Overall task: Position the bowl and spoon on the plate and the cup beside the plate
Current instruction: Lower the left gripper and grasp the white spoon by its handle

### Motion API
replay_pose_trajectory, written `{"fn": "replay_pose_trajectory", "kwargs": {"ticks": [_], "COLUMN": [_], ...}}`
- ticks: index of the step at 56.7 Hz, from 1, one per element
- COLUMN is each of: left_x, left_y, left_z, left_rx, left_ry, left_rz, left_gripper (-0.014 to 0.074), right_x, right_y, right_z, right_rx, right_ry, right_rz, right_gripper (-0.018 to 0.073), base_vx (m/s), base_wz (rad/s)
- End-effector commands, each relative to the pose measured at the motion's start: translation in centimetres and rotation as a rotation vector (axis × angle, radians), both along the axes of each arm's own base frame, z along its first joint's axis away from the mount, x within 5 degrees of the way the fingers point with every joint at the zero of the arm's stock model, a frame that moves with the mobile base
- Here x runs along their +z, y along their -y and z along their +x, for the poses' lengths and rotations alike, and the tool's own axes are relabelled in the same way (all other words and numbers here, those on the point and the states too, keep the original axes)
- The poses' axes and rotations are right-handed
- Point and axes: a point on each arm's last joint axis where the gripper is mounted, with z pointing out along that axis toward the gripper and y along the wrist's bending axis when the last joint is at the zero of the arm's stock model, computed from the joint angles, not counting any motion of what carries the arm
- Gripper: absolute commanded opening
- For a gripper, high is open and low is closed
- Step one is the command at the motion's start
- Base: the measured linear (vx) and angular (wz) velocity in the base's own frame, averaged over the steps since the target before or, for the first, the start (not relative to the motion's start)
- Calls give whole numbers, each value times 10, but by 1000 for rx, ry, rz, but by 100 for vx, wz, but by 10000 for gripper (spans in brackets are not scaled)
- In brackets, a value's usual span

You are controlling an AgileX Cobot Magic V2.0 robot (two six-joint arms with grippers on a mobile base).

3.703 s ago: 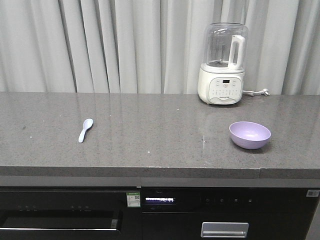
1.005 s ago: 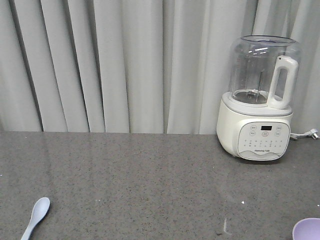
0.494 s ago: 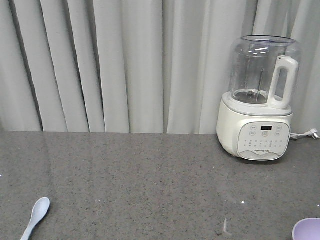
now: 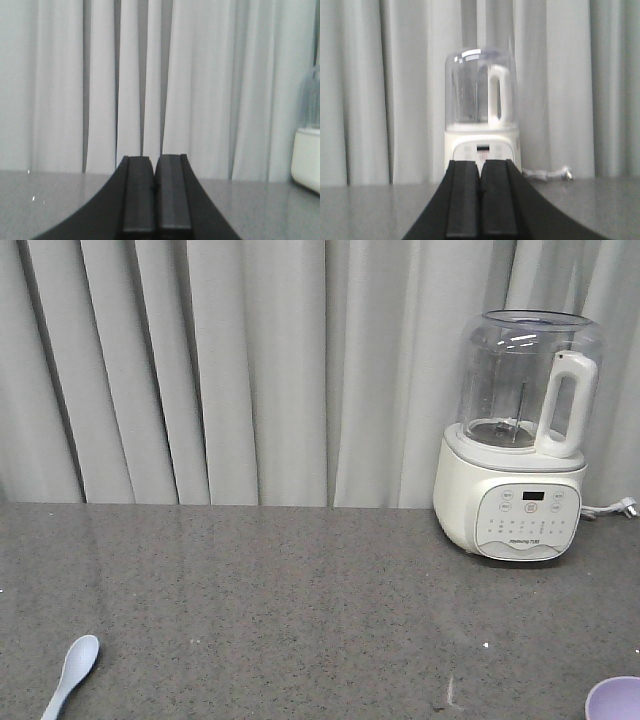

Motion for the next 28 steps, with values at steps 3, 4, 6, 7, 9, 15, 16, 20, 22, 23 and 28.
{"fn": "replay_pose_trajectory", "kwargs": {"ticks": [3, 4, 6, 7, 9, 15, 16, 20, 22, 23, 28], "left_x": [58, 67, 83, 98, 116, 165, 168, 170, 165, 163, 153], "left_y": [0, 0, 1, 1, 2, 5, 6, 9, 11, 11, 14], "left_z": [-3, -1, 6, 9, 17, 64, 73, 109, 124, 130, 146], "left_rx": [11, 15, 29, 36, 40, 39, 38, 29, 22, 19, 7], "left_ry": [99, 98, 89, 105, 102, 18, -11, -140, -204, -232, -315], "left_rz": [30, 42, 79, 96, 106, 126, 129, 138, 136, 129, 128], "left_gripper": [-3, -3, -3, -3, -3, -3, -3, -3, -3, -3, -3], "right_x": [75, 85, 102, 111, 123, 152, 154, 155, 152, 150, 139], "right_y": [-1, -1, -1, 0, 0, 3, 4, 6, 7, 7, 9], "right_z": [-13, -11, -6, -2, 6, 46, 54, 82, 94, 99, 113], "right_rx": [-13, -17, -19, -19, -19, -27, -30, -29, -25, -22, -12], "right_ry": [181, 178, 172, 166, 150, 64, 47, -19, -53, -70, -149], "right_rz": [-44, -52, -59, -58, -57, -87, -97, -100, -86, -74, -21], "right_gripper": [-8, -8, -8, -8, -8, -8, -8, -8, -8, -8, -8], "base_vx": [0, 0, 0, 0, 0, 0, 0, 0, 0, 0, 0], "base_wz": [0, 0, 0, 0, 0, 0, 0, 0, 0, 0, 0]}}
